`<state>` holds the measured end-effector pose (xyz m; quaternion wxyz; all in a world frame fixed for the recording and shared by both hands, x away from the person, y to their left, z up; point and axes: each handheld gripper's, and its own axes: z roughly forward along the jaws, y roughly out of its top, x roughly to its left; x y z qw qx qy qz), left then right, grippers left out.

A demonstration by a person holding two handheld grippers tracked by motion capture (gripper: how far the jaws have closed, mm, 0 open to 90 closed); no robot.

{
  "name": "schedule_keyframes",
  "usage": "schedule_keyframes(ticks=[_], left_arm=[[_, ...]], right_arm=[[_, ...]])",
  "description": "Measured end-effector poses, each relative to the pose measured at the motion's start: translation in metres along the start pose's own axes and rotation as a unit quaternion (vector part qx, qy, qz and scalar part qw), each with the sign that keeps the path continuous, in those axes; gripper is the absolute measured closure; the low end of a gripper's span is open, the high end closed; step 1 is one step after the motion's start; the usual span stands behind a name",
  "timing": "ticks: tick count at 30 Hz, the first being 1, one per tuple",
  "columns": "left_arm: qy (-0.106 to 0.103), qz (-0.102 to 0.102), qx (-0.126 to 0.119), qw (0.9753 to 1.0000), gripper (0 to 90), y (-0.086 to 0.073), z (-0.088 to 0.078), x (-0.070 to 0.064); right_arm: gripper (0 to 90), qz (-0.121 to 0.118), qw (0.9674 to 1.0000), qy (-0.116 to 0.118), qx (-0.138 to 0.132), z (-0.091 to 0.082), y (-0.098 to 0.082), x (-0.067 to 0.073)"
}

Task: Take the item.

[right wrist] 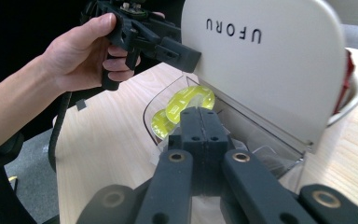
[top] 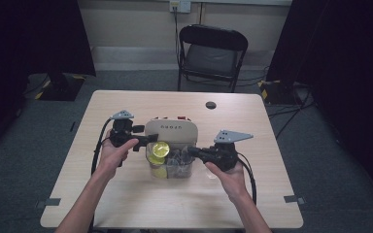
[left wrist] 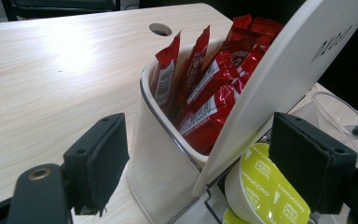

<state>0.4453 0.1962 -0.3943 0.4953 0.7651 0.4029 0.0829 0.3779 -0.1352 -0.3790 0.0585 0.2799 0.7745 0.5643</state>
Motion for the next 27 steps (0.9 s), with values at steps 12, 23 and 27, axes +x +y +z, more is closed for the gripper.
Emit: schedule_keyframes(ticks=[12, 23, 27], left_arm=[[0.0, 0.0, 0.001, 1.0, 19.5, 0.0, 0.0, 0.0], [-0.001, 0.0, 0.002, 1.0, 19.4, 0.0, 0.0, 0.0], [0.0, 0.001, 0.001, 1.0, 19.4, 0.0, 0.001, -0.001]], right_arm=[[90.0, 0.007, 0.9998, -0.012, -0.013, -0.019, 0.001, -0.004], [90.0, 0.004, 0.9994, -0.023, -0.024, -0.035, 0.0, -0.008], [90.0, 0.005, 0.9993, -0.03, -0.024, -0.04, -0.001, -0.009]])
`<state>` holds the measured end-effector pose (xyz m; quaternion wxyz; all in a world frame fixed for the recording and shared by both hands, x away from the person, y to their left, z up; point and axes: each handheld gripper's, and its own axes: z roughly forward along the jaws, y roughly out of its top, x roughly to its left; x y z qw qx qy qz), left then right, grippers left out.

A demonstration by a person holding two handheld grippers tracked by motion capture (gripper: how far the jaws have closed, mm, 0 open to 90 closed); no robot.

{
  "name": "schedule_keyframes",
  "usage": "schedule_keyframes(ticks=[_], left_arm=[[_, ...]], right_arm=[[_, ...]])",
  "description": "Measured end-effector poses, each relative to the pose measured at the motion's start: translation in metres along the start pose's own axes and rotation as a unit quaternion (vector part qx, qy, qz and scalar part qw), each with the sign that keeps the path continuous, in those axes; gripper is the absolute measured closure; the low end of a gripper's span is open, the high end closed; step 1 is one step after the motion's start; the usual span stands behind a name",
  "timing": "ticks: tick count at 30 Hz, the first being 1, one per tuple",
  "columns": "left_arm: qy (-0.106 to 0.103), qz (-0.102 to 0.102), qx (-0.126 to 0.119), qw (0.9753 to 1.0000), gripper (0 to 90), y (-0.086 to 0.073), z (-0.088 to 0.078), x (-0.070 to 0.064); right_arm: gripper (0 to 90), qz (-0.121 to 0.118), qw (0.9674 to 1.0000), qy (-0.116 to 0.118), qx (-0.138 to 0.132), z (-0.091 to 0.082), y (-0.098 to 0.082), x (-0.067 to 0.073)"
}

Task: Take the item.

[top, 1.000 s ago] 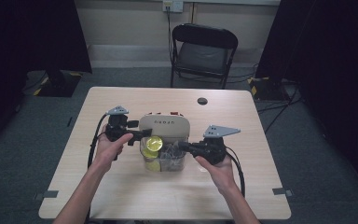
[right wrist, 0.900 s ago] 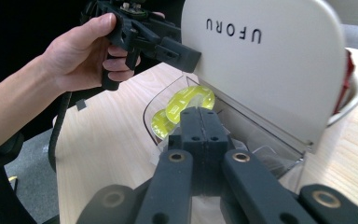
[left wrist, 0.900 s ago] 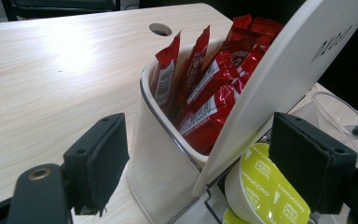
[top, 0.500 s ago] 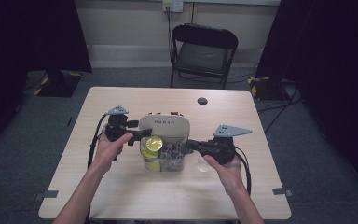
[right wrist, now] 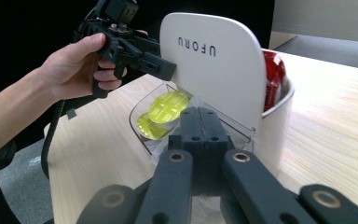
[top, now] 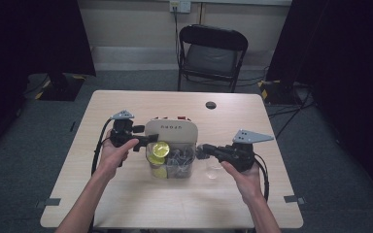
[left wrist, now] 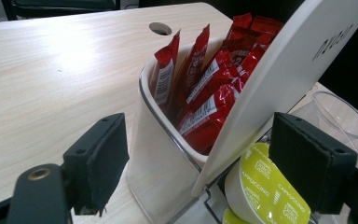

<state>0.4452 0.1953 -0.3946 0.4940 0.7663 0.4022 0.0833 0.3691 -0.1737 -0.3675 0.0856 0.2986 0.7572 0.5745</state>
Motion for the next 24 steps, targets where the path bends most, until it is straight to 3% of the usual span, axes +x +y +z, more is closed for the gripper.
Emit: schedule_keyframes(ticks=[11, 24], left_arm=[[0.0, -0.001, -0.001, 1.0, 19.5, 0.0, -0.001, 0.001], [-0.002, -0.004, -0.003, 1.0, 19.6, 0.0, -0.002, 0.001]], right_arm=[[90.0, 0.011, 0.9997, -0.021, 0.001, -0.012, -0.006, -0.011], [90.0, 0.03, 0.9979, -0.053, 0.025, -0.016, -0.022, -0.028]])
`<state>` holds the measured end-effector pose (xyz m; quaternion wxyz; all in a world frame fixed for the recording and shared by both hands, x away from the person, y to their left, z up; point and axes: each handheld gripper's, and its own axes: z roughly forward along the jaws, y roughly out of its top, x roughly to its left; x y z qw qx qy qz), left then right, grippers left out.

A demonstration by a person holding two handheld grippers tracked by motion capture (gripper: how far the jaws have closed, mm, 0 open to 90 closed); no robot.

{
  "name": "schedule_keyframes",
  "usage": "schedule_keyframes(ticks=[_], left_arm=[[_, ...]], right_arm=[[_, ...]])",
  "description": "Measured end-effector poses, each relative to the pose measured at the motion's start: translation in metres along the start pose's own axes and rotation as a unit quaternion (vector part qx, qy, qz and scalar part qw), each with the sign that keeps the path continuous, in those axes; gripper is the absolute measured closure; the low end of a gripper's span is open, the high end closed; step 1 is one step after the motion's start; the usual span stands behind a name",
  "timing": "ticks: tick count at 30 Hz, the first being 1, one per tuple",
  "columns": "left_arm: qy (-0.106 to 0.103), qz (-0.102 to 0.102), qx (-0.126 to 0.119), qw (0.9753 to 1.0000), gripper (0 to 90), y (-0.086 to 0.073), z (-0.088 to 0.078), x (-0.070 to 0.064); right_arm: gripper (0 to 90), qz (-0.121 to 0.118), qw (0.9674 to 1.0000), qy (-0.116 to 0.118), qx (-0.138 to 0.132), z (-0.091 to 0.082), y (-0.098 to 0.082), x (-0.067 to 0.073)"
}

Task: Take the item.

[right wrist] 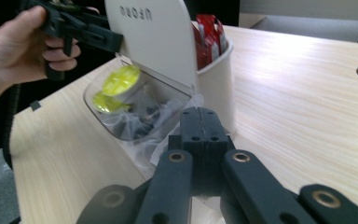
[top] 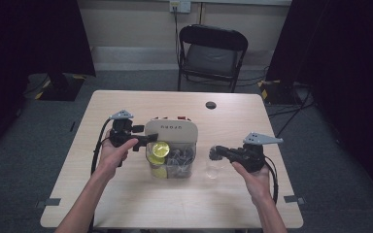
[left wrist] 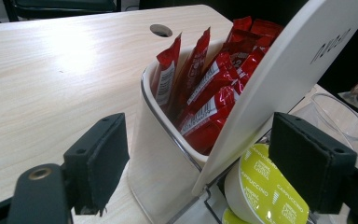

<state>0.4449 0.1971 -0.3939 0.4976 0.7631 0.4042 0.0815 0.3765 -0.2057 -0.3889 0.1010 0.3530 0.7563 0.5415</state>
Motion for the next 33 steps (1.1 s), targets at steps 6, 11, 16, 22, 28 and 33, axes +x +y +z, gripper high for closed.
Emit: schedule_keyframes(ticks=[6, 11, 16, 22, 28, 33], left_arm=[[-0.001, -0.001, -0.002, 1.0, 19.6, 0.0, -0.001, 0.001], [0.0, -0.001, -0.003, 1.0, 19.6, 0.0, -0.001, 0.001], [0.0, 0.0, -0.002, 1.0, 19.5, 0.0, -0.001, 0.001], [0.002, -0.002, -0.001, 1.0, 19.5, 0.0, -0.001, 0.0], [0.001, -0.001, -0.004, 1.0, 19.5, 0.0, -0.001, 0.001], [0.001, -0.001, -0.003, 1.0, 19.5, 0.0, -0.001, 0.0]], right_arm=[[90.0, 0.002, 0.9999, -0.009, 0.012, 0.004, -0.006, -0.005], [90.0, 0.004, 0.9997, -0.016, 0.019, 0.006, -0.009, -0.008], [90.0, 0.005, 0.9994, -0.018, 0.029, 0.009, -0.012, -0.009], [90.0, 0.0, 0.9991, -0.021, 0.038, 0.012, -0.014, -0.009], [90.0, 0.004, 0.9989, -0.02, 0.041, 0.013, -0.016, -0.012], [85.2, 0.004, 0.999, -0.023, 0.037, 0.012, -0.015, -0.011]])
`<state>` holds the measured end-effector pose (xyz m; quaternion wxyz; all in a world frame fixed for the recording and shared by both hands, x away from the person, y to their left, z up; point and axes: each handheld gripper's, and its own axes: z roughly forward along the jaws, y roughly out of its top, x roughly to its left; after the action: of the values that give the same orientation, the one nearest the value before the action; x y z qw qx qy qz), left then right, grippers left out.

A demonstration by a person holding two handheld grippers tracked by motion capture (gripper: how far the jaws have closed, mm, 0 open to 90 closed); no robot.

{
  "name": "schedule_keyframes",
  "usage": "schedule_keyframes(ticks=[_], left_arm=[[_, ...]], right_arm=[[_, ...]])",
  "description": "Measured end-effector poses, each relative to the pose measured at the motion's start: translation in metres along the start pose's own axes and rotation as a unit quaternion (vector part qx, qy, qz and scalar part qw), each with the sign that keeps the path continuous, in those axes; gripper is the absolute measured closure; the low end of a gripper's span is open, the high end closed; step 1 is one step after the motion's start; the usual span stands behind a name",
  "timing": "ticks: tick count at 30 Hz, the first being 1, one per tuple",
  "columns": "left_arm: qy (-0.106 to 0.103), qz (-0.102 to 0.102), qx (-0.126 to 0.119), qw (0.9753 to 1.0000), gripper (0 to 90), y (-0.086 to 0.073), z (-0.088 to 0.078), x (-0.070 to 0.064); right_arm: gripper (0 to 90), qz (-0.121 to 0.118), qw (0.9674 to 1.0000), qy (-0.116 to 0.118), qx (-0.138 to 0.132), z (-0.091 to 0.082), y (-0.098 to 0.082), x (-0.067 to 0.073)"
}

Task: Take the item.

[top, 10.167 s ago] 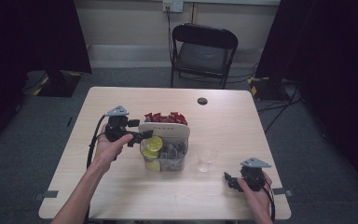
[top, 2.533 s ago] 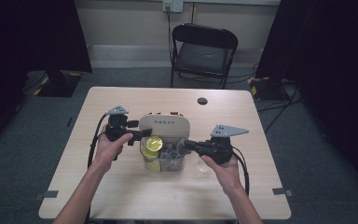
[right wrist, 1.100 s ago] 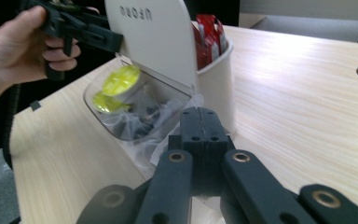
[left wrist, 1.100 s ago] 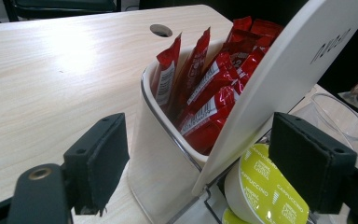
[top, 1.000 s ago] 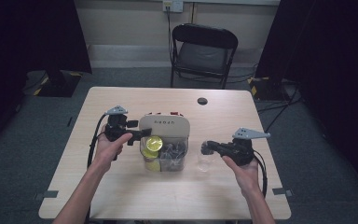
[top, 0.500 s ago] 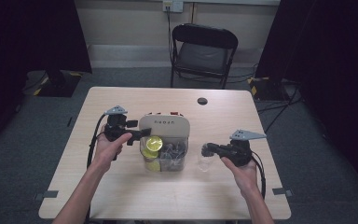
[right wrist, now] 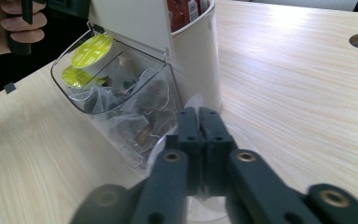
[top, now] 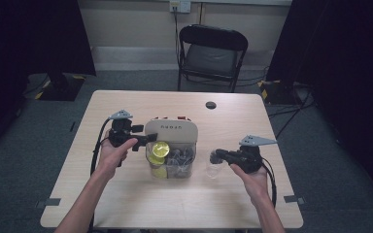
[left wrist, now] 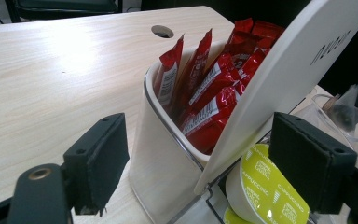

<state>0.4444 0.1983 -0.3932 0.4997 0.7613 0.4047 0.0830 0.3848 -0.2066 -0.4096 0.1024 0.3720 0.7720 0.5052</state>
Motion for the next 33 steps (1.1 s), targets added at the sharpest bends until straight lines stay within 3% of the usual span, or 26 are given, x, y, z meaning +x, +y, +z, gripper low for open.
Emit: schedule_keyframes(ticks=[12, 21, 33], left_arm=[[0.0, -0.001, 0.001, 1.0, 19.5, 0.0, 0.0, 0.0], [0.004, -0.001, 0.003, 1.0, 19.6, 0.001, -0.004, 0.001], [-0.001, -0.002, -0.002, 1.0, 19.5, 0.003, -0.008, -0.001]], right_arm=[[72.3, 0.013, 0.9998, -0.012, -0.008, -0.002, 0.001, -0.002], [63.4, 0.017, 0.9992, -0.029, -0.024, -0.017, 0.0, 0.0], [47.7, 0.044, 0.9964, -0.069, -0.021, -0.051, -0.032, -0.015]])
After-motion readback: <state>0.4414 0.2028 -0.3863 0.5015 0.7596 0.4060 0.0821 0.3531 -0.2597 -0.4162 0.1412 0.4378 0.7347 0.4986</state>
